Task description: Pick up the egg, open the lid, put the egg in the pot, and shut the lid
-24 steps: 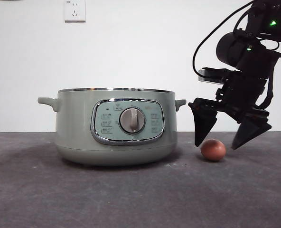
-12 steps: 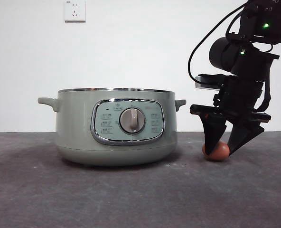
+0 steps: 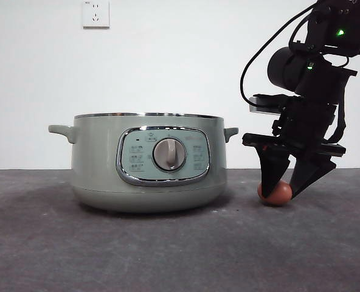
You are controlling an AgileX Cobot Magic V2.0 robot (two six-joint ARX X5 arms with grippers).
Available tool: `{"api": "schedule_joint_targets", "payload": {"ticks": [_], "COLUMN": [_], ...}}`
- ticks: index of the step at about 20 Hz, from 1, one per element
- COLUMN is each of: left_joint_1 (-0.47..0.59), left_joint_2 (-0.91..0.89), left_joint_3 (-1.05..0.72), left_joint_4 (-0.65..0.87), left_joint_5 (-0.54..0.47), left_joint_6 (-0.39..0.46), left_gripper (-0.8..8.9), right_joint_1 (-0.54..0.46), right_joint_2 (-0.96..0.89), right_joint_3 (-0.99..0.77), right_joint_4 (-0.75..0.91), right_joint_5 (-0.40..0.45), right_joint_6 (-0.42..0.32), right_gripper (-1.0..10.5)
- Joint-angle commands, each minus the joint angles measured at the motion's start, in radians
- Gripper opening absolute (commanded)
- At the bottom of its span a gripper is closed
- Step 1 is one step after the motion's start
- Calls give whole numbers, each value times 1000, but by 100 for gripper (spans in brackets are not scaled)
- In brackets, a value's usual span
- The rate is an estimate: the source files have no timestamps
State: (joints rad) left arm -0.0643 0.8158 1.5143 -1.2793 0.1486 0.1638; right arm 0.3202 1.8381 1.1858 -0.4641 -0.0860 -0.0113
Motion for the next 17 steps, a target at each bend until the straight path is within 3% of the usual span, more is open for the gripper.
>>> {"api": "schedule_joint_targets", "payload": {"ticks": [1,11,17], "left_joint_1": [3,2,2], "left_joint_2": [-12,-11,-11], "left_joint_3": [10,10,10], "left_joint_4": [39,47,46], "left_joint_5": [8,16,16], "left_joint_6": [-3,-3,-3], "left_gripper": [-9,-9,-9], "right_joint_1": [2,13,136], "right_joint_2": [-26,-351,-310], "right_joint_3": [5,20,250], "right_joint_4": [-11,-87,-129], "right_joint_5": [-3,6,-3], "right_joint_6": [9,8,7], "right_gripper": [-12,-12,-12]}}
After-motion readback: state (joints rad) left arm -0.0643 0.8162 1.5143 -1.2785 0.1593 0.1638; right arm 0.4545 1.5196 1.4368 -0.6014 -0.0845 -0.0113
